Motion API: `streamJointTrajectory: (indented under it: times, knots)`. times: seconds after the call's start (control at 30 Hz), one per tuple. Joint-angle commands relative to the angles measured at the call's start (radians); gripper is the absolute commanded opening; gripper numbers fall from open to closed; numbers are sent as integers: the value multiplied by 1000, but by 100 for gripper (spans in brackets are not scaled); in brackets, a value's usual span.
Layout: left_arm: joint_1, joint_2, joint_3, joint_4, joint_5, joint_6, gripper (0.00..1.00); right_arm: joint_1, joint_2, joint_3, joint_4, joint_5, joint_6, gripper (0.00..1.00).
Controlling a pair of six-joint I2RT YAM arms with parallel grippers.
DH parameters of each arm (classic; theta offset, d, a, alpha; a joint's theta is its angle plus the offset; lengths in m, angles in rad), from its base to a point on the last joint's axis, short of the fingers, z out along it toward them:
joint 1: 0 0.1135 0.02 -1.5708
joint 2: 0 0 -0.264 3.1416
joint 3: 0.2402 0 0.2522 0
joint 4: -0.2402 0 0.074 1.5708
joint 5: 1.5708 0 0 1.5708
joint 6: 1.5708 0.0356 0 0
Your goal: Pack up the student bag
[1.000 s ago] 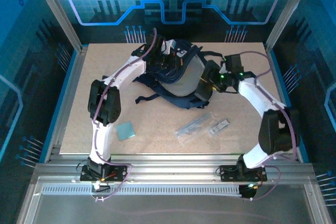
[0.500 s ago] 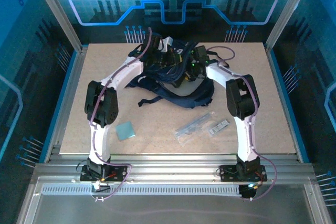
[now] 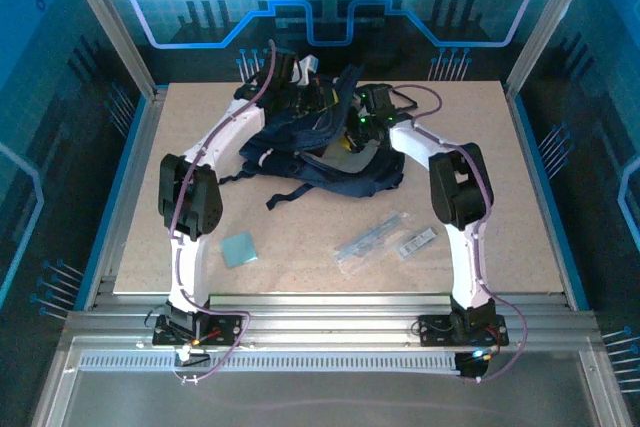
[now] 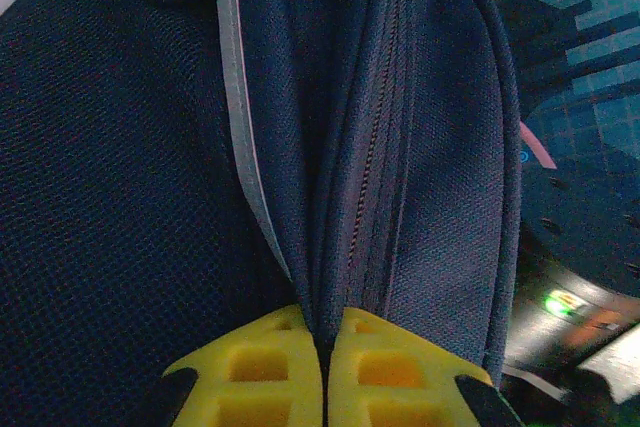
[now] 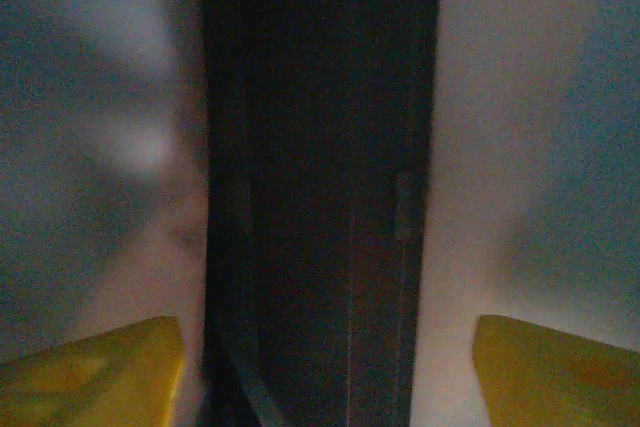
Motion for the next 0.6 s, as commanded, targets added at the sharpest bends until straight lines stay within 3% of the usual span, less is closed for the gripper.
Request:
streamJointTrajectory:
  times: [0.0, 0.1, 0.2, 0.37, 0.57]
  knots:
    - [1, -44, 17, 128, 85, -8, 0, -25, -33, -3, 56, -46, -29, 65]
    - [2, -52, -12, 128, 70, 1, 0, -35, -80, -20, -5, -47, -103, 56]
    - [3, -50, -44, 150, 64, -2, 0, -52, -202, -86, -124, 10, -225, 58]
    - [3, -64, -146, 248, 76, -40, 0, -90, -409, -197, -434, 166, -421, 83]
    - [2, -101, -258, 351, 88, -78, 0, -116, -624, -377, -685, 345, -509, 94]
